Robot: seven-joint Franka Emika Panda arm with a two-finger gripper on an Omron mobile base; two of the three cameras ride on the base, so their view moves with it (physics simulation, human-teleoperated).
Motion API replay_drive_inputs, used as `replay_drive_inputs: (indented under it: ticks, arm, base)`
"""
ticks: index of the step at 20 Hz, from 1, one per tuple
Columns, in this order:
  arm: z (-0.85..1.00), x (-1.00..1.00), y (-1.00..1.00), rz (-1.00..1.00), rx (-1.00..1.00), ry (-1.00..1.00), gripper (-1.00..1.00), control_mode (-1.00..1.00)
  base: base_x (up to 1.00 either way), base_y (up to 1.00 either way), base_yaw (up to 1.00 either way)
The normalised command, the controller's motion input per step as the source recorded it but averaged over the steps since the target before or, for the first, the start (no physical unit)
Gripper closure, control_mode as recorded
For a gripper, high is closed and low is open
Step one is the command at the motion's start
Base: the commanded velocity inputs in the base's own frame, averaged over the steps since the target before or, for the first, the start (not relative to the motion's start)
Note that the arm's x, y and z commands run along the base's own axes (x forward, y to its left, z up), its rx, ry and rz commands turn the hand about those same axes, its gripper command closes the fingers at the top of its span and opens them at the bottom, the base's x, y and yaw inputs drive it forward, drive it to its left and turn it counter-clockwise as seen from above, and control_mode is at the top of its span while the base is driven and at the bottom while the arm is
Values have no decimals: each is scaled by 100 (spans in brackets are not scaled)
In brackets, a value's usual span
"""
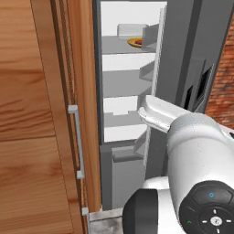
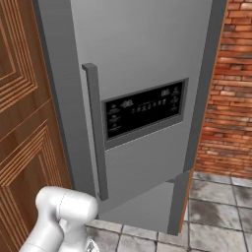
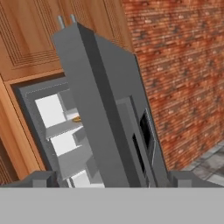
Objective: Retrieve the steak from the fridge and place it on the saucepan with marinade on the stove.
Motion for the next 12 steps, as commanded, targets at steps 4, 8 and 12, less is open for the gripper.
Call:
replay_drive_inputs:
  ticks: [4, 8, 12]
  arm:
    - [0, 0, -46, 0, 0, -1, -100, -100]
    - [0, 0, 0, 0, 0, 0, -100, -100]
    - [0, 0, 0, 0, 0, 0, -100, -100]
  base:
    - [0, 0, 0]
    - [0, 0, 0]
    - [0, 0, 0]
